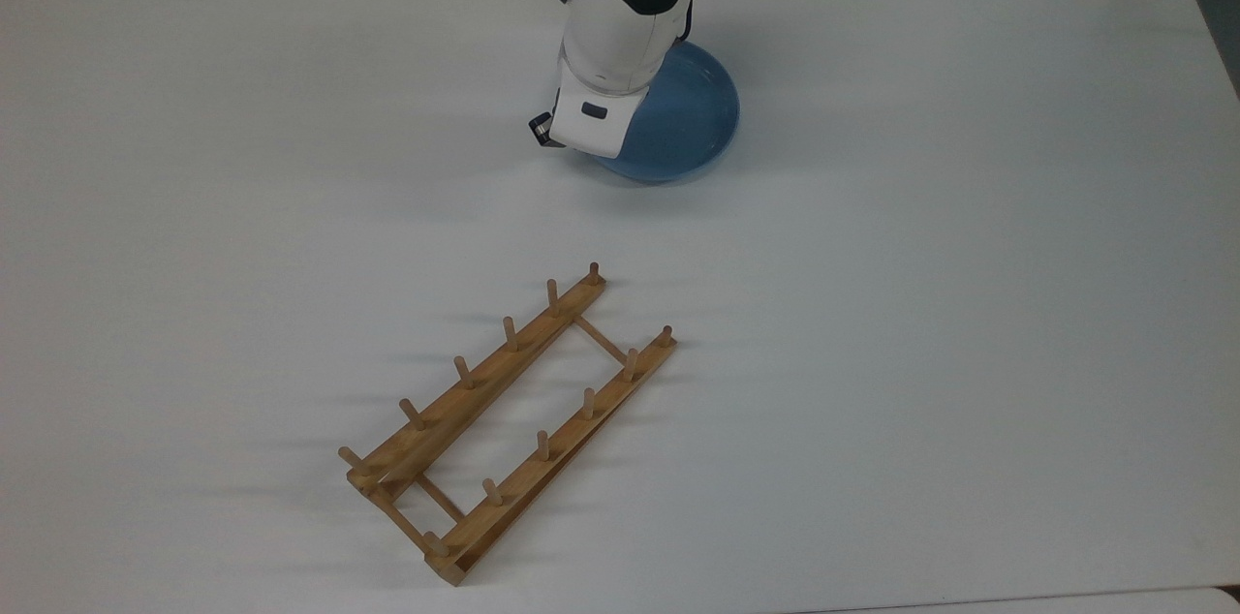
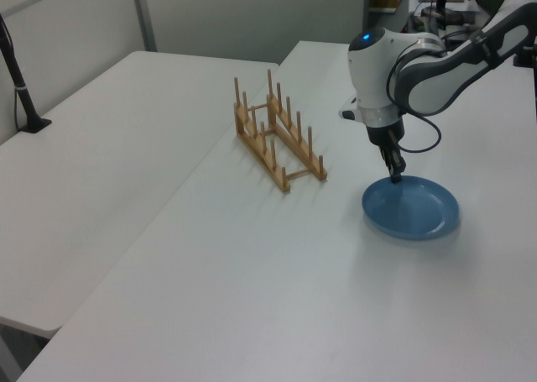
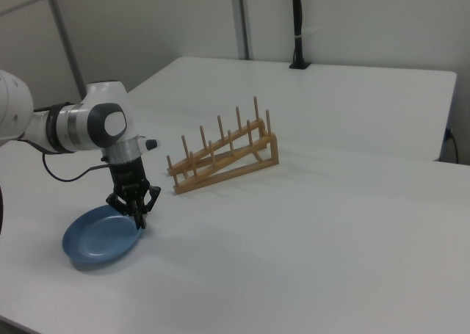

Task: Place plate in plate rack
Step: 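Close the gripper on the plate rim and lift it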

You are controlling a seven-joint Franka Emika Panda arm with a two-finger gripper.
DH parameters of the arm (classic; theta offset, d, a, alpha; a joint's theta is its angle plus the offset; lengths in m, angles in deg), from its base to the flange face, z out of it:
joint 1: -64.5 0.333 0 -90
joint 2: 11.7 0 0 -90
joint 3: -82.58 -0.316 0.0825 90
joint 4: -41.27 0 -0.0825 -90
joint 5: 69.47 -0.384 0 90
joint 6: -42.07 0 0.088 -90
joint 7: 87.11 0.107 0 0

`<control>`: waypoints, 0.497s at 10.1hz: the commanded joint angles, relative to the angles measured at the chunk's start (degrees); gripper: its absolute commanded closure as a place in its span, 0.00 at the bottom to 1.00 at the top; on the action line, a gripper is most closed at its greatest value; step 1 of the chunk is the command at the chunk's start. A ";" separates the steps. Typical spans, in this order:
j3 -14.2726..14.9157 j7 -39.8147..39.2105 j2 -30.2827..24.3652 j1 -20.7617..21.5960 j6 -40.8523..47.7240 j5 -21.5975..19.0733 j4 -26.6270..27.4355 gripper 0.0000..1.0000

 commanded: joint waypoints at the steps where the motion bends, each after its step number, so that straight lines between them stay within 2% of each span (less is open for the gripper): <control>1: 0.32 1.64 -1.15 0.61 5.89 0.29 -5.97 1.00; 3: 0.24 1.64 -1.68 0.78 12.59 0.11 -14.86 1.00; 5: 0.32 1.64 -2.12 0.52 14.64 -0.06 -20.59 1.00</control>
